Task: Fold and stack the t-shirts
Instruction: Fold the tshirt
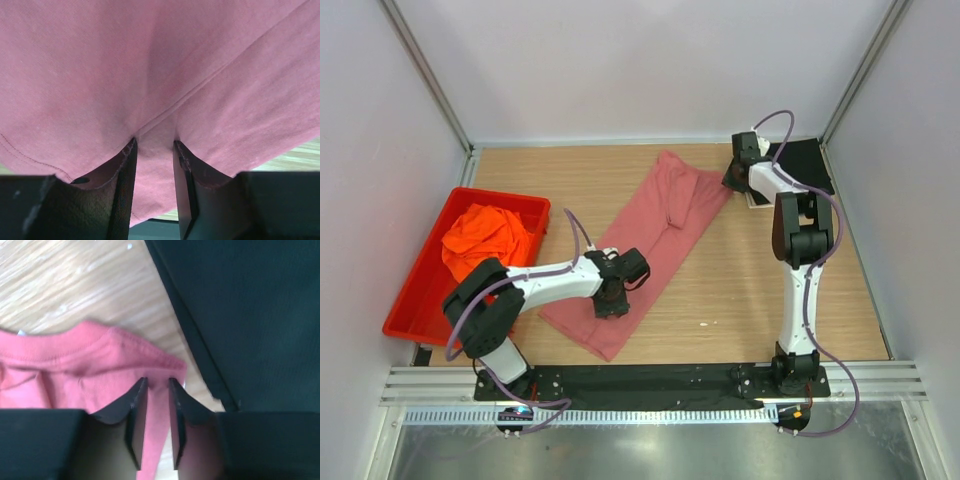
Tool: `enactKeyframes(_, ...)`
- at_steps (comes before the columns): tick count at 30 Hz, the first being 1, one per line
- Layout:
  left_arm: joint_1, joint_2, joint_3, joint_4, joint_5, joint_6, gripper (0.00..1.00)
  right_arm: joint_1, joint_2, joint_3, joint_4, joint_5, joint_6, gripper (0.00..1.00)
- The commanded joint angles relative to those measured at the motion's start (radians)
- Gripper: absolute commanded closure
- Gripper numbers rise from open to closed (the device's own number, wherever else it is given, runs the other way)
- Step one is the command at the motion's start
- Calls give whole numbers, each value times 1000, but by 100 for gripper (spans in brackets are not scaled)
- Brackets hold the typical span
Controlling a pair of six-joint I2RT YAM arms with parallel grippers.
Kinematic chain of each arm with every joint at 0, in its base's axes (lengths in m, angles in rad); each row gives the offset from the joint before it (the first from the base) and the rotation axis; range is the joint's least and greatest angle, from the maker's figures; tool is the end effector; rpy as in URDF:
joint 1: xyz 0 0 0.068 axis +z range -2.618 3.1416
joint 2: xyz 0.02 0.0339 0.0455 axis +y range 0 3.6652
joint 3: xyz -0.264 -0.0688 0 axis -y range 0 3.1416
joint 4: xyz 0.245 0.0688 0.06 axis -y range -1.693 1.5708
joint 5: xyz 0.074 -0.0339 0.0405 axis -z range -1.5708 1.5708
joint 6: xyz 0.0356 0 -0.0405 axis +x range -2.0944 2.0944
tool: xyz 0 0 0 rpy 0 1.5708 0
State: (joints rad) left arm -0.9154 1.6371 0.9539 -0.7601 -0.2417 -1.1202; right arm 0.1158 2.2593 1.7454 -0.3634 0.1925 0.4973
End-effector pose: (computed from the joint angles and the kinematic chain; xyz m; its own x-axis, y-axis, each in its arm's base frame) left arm 0.1769 -0.2161 0.1611 -0.9395 -0.2119 -0.2691 -0.2170 0.9761 -0.0111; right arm 0.4977 0.0510 0.1654 -0.6675 0.3938 -0.6320 0.3715 0.9117 0.1756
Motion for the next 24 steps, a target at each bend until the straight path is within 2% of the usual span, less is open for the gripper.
enactKeyframes(1, -29, 1, 23, -8, 27, -39, 64, -7, 57, 71, 3, 25, -28, 73)
enactKeyframes(2, -54, 3, 58, -15, 25, -41, 64, -10, 74, 81, 1, 30, -32, 79)
enactKeyframes(3, -65, 4, 84, -48, 27, -40, 64, -11, 86, 107, 1, 33, -39, 81)
enactKeyframes(8, -85, -39, 282, -159, -13, 39, 59, -24, 173, 255, -31, 18, -111, 83)
enactKeyframes(11, -60, -80, 336, -176, -18, 106, 56, -33, 247, 382, -63, -2, -126, 86)
enactKeyframes(16, 44, -137, 298, -160, 5, 201, 55, -36, 312, 520, -80, -51, -125, 86)
enactKeyframes(18, 113, -167, 258, -136, 42, 252, 55, -34, 310, 557, -95, -97, -118, 80)
enactKeyframes(20, 183, -192, 241, -124, 67, 286, 55, -25, 260, 553, -137, -61, -112, 71)
enactKeyframes(24, 314, -243, 244, -117, 166, 385, 55, -24, 85, 410, -198, -22, -49, 53)
